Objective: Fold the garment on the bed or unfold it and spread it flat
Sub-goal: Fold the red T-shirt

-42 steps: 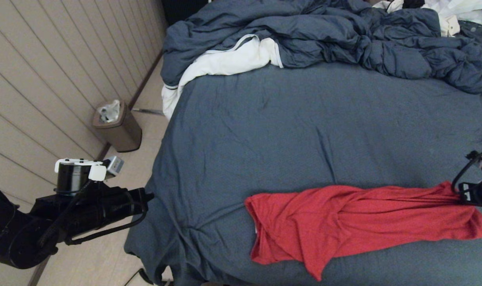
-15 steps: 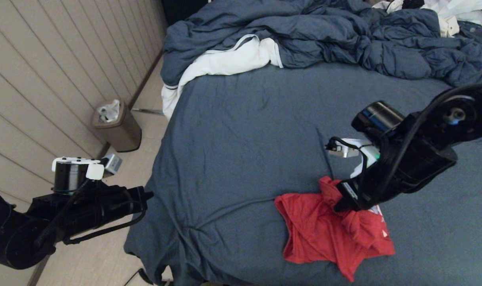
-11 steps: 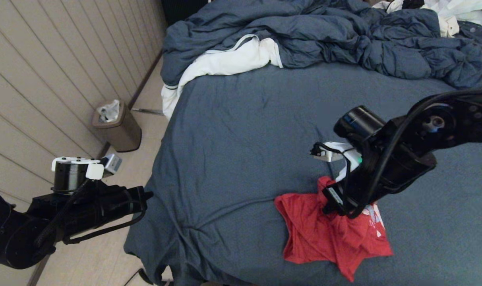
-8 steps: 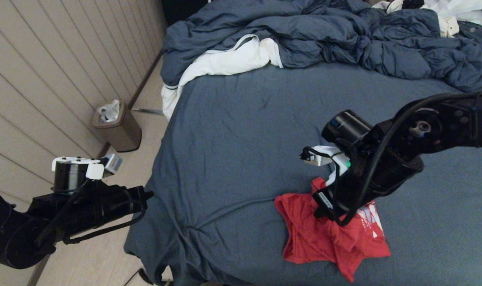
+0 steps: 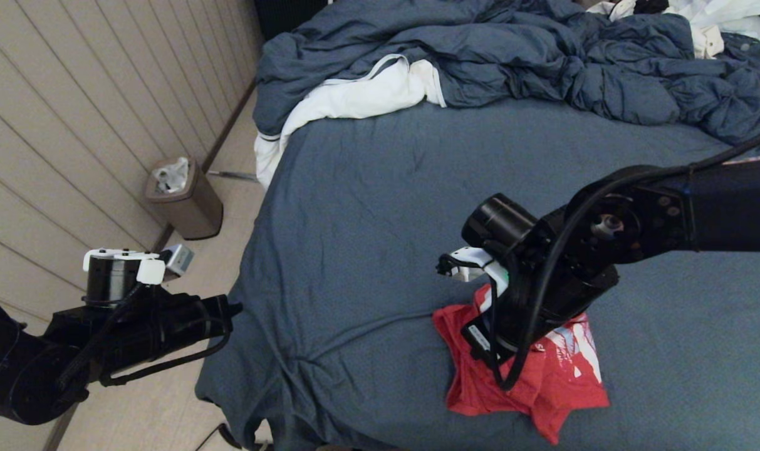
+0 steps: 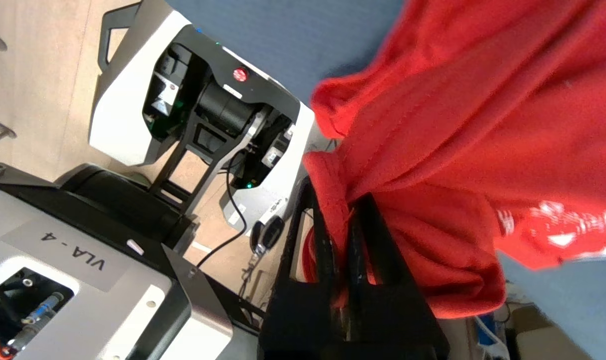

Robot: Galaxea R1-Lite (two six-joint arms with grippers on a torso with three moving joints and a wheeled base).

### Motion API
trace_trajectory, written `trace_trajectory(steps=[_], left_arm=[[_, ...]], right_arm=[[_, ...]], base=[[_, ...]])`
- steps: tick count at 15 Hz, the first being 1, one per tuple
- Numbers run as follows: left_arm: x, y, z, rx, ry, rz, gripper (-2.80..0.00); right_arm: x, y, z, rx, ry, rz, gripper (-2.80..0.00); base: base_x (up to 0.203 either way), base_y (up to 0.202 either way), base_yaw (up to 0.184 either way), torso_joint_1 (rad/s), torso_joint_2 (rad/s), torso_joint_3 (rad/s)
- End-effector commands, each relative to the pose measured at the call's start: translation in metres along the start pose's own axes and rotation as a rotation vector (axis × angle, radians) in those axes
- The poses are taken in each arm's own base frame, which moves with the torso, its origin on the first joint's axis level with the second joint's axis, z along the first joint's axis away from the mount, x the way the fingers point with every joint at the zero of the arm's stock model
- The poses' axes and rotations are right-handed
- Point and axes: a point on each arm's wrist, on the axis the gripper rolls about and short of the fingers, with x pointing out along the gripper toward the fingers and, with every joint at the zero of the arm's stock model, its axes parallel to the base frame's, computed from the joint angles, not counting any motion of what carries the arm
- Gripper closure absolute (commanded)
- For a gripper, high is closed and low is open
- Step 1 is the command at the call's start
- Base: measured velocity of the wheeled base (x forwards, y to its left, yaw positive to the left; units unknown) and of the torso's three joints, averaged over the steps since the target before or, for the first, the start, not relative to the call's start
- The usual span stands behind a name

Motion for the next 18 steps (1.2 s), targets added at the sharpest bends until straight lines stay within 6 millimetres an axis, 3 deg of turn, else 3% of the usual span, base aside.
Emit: trace_trajectory(steps=[1, 6, 10, 11, 16, 18], left_arm=[[0.0, -0.001, 0.0, -0.002, -0.001, -0.008, 0.0], [-0.002, -0.002, -0.002, 0.001, 0.003, -0.014, 0.0], [-0.004, -0.004, -0.002, 0.003, 0.0, -0.02, 0.0], [-0.005, -0.004, -0.001, 0.003, -0.002, -0.021, 0.0], [-0.006, -0.012, -0.008, 0.016, 0.021, -0.043, 0.0], [-0.004, -0.012, -0.01, 0.017, 0.032, -0.043, 0.0]], right_arm=[[0.009, 0.007, 0.0, -0.025, 0.023, 0.001, -2.8], [0.014, 0.012, 0.003, -0.035, 0.021, -0.025, -2.8], [0.0, -0.011, 0.002, 0.032, -0.017, -0.051, -2.8], [-0.004, -0.021, -0.001, 0.061, -0.02, -0.064, 0.0], [-0.007, -0.063, -0.022, 0.192, -0.022, -0.111, 0.0], [0.004, -0.076, -0.029, 0.226, -0.074, -0.134, 0.0]], base=[[0.0, 0.0, 0.0, 0.0, 0.0, 0.0], [0.0, 0.0, 0.0, 0.0, 0.0, 0.0], [0.0, 0.0, 0.0, 0.0, 0.0, 0.0], [0.0, 0.0, 0.0, 0.0, 0.0, 0.0], [0.0, 0.0, 0.0, 0.0, 0.0, 0.0], [0.0, 0.0, 0.0, 0.0, 0.0, 0.0]])
